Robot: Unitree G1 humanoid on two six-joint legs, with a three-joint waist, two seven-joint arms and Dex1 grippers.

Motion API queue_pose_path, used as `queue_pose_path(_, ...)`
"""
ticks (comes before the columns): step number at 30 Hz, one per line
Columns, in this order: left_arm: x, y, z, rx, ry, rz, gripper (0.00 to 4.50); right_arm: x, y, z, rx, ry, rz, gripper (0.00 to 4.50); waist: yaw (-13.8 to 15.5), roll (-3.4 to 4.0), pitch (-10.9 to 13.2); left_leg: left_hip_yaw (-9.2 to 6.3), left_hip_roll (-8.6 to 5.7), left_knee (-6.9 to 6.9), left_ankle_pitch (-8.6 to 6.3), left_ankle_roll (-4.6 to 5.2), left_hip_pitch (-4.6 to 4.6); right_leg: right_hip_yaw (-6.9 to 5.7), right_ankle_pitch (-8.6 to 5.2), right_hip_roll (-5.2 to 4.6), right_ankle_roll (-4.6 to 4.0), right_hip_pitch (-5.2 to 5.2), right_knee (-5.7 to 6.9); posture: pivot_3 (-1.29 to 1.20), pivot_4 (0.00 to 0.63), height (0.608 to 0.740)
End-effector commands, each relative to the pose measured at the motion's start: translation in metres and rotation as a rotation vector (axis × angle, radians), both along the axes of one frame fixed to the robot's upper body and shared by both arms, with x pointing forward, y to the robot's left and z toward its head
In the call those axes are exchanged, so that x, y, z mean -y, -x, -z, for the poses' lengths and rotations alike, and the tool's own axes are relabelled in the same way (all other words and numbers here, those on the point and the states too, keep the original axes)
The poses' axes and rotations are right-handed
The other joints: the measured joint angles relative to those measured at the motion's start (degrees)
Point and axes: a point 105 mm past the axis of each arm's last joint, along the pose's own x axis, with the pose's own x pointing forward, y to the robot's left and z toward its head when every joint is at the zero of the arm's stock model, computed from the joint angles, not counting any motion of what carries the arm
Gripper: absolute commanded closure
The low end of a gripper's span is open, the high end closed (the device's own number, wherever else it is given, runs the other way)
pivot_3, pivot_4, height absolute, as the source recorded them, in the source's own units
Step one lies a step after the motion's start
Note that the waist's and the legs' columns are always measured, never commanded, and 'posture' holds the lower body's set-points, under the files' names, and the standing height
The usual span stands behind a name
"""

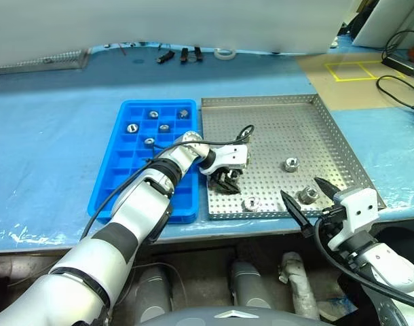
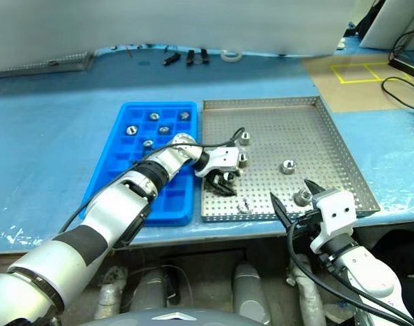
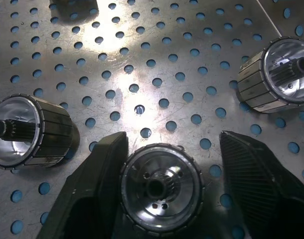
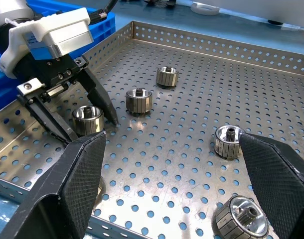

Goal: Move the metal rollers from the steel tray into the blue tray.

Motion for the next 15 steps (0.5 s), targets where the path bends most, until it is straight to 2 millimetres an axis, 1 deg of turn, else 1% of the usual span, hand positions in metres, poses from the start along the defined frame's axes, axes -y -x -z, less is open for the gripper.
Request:
queue_pose_path(1,-0.015,-0.003,0.009,-0.01,-0.041,-0.02,2.54,0.0,-0.001,-0.006,0.026,0.016,-0.002,0.0,-0.04,0.0,0.0,0.0,0.0,0.0,0.0,0.0,0.0,0.0,0.0,0.0,0.0,0.0,0.0,-0.56,0.15,0.74)
queue_pose_path(2,-0.017,-0.001,0.008,-0.026,-0.037,-0.005,2.8,0.0,-0.001,-0.006,0.027,0.016,-0.003,0.0,-0.06,0.0,0.0,0.0,0.01,0.0,0.0,0.0,0.01,0.0,0.0,0.01,0.0,0.0,0.0,-0.56,0.15,0.74)
queue_pose_path(6,-0.019,0.0,0.002,-0.055,0.001,0.003,2.79,-0.001,-0.003,-0.005,0.027,0.015,-0.013,0.0,-0.32,0.01,0.0,0.0,0.03,0.0,0.0,0.0,0.03,0.01,0.0,0.03,0.0,0.0,0.01,-0.55,0.15,0.74)
queue_pose_path(9,-0.011,0.002,-0.014,-0.088,0.11,0.019,2.79,-0.001,-0.005,-0.007,0.033,0.015,-0.023,0.0,-0.25,0.0,0.0,0.0,0.02,0.0,0.0,0.0,0.04,0.02,0.0,0.03,-0.01,-0.01,0.02,-0.54,0.15,0.74)
queue_pose_path(11,-0.008,0.003,-0.034,-0.108,0.207,0.05,2.79,-0.004,-0.007,-0.011,0.042,0.017,-0.044,0.0,-0.14,0.0,0.01,0.0,0.0,0.0,-0.01,0.01,0.01,0.02,0.01,0.02,-0.02,-0.01,0.01,-0.52,0.15,0.74)
queue_pose_path(13,-0.009,0.005,-0.047,-0.118,0.262,0.079,2.79,-0.005,-0.009,-0.014,0.048,0.019,-0.06,0.0,0.15,-0.01,0.01,0.0,-0.01,0.0,-0.01,0.01,-0.02,0.02,0.02,0.0,-0.03,-0.04,0.01,-0.51,0.15,0.74)
queue_pose_path(15,-0.016,0.004,-0.062,-0.113,0.313,0.096,2.79,-0.006,-0.013,-0.019,0.06,0.024,-0.083,0.0,0.52,-0.01,0.01,0.0,-0.01,-0.01,-0.01,0.02,-0.03,0.0,0.02,-0.01,-0.04,-0.03,0.01,-0.47,0.15,0.74)
